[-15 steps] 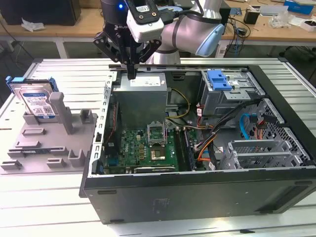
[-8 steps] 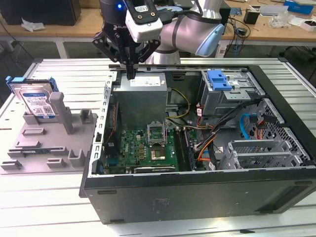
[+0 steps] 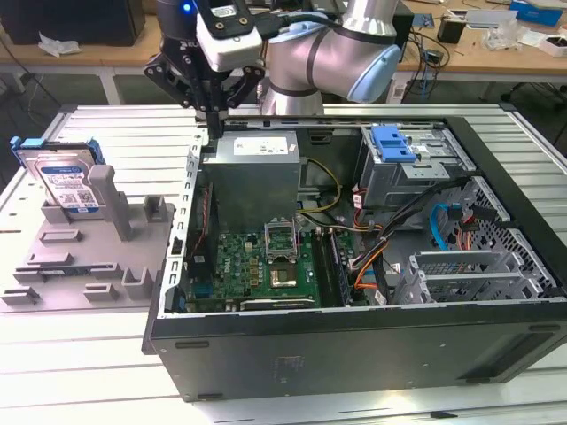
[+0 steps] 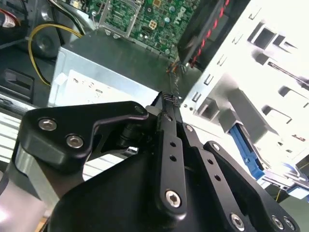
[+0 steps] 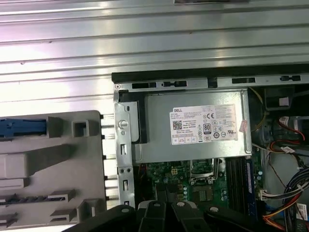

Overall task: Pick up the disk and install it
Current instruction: 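Reach for the disk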

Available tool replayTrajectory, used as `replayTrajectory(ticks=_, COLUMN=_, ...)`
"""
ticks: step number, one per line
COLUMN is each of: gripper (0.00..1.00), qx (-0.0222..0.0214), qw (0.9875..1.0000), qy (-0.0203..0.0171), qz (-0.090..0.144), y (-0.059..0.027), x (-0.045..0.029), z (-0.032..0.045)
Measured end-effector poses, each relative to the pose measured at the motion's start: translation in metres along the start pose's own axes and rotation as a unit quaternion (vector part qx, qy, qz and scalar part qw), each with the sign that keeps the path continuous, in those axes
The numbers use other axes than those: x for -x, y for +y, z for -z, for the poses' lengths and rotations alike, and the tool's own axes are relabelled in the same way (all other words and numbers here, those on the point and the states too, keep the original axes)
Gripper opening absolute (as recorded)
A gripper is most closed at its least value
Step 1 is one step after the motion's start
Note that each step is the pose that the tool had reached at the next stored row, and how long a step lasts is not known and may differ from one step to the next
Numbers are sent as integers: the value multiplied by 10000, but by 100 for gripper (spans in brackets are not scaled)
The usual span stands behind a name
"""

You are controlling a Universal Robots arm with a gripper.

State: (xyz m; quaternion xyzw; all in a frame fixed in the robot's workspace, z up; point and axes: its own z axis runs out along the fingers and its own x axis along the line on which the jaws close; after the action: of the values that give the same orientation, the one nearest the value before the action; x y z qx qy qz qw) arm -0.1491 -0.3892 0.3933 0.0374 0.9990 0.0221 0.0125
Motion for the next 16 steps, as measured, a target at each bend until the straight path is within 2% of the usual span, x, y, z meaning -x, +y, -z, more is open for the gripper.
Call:
replayTrajectory(ticks=7, gripper=11, qx=0, qw=10000, qy=0, qz=-2, y=41, x=-181, z=2)
replayTrajectory(ticks=10, gripper=11, qx=0, qw=10000, qy=0, qz=-2, y=68, x=-361, z=5)
replayTrajectory(ticks=16, gripper=11, qx=0, qw=10000, qy=0, qz=-1, y=114, x=-561, z=8)
